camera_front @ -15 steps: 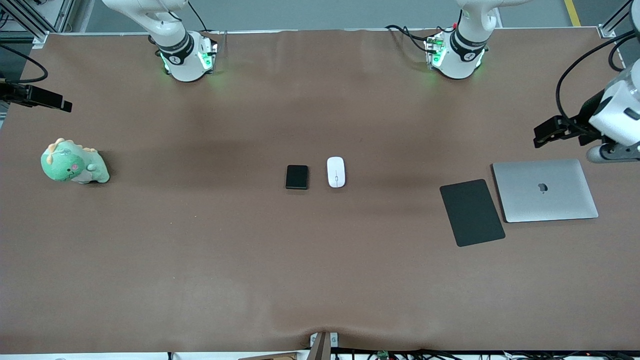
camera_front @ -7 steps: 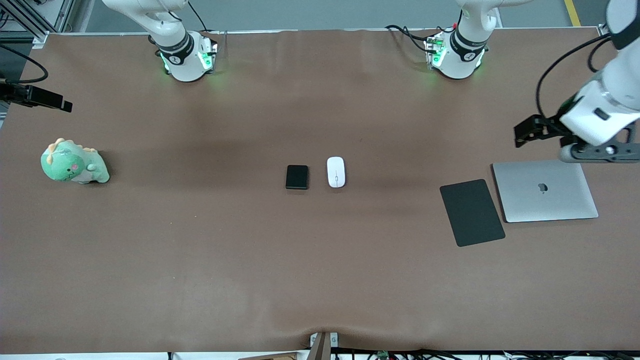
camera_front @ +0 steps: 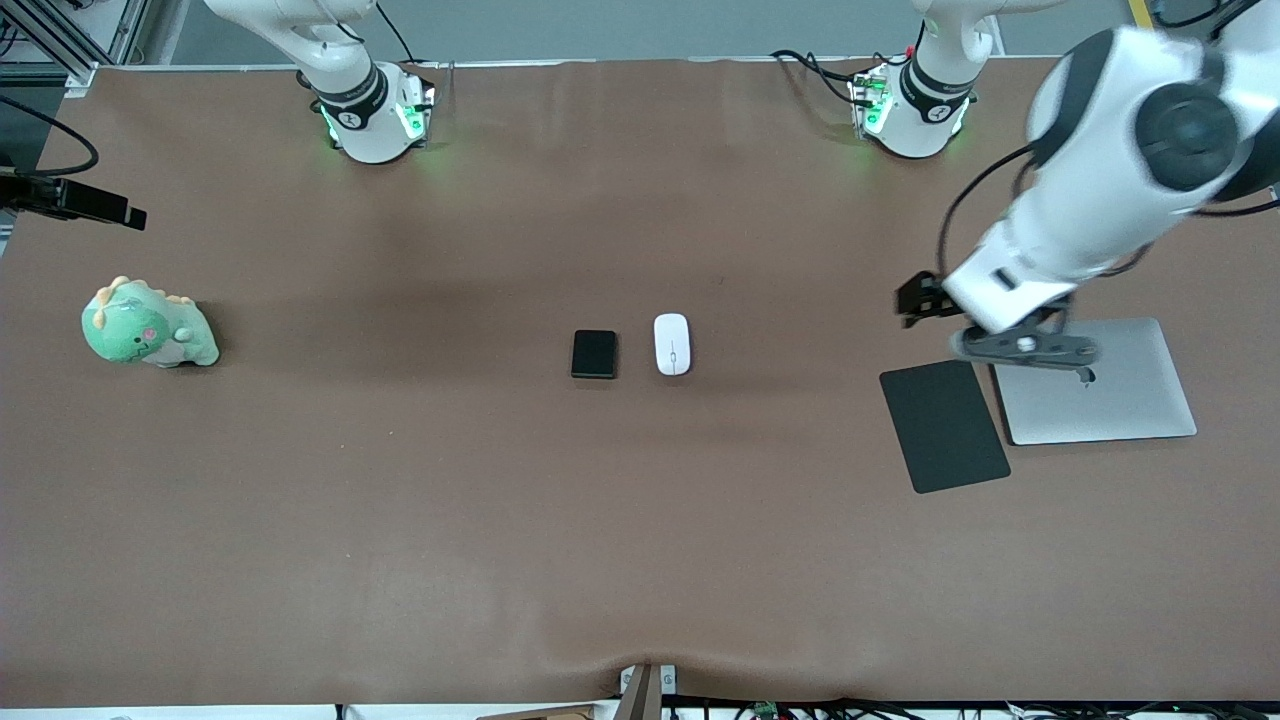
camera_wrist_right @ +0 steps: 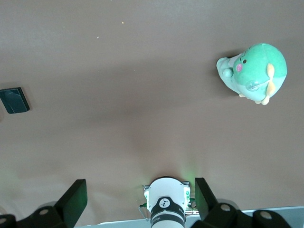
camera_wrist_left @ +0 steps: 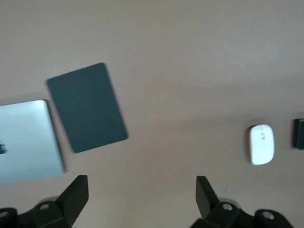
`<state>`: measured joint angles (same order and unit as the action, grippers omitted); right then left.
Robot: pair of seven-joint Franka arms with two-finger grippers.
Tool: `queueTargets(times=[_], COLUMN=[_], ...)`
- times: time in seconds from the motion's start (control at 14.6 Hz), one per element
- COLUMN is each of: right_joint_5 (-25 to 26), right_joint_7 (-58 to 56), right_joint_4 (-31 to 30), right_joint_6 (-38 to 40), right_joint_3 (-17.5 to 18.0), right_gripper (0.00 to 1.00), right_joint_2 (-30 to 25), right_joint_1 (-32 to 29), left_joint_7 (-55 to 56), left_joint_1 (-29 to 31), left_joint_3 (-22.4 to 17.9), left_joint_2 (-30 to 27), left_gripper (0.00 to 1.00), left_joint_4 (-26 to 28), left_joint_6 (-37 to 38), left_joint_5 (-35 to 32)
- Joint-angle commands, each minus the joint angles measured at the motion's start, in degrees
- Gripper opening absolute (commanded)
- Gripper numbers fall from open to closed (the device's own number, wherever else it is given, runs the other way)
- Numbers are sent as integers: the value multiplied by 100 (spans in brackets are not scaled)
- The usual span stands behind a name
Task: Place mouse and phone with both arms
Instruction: 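Move the left gripper over the white mouse, then grasp the white mouse with the left gripper and lift it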
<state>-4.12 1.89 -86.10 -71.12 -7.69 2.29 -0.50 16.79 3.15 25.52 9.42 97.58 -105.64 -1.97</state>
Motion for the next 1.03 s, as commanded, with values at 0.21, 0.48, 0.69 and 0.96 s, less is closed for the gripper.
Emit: queueTargets(times=[0.21,0.48,0.69,0.96], right_joint_5=[-36,-27,-27,-27], right_joint_7=[-110,-110,-110,-215], right_joint_4=[137,137,137,137], right_joint_6=[72,72,134,134], right_joint_3=[13,13,5,5], right_gripper=[100,100,100,100], right_joint_2=[158,158,167,211], right_joint_1=[-90,-73,-38,-99], left_joint_7=[1781,3318,4654,5307], left_joint_1=[-1086,-1904,-2266,-2433], left_joint_3=[120,119,119,120], left_joint_2=[507,1288,1957,2529], left_gripper=[100,100,100,100], left_joint_4=[779,912,825,737], left_joint_6=[-1527,-2294,-2838,-3322], left_joint_5=[-58,-994,-1839,-2396])
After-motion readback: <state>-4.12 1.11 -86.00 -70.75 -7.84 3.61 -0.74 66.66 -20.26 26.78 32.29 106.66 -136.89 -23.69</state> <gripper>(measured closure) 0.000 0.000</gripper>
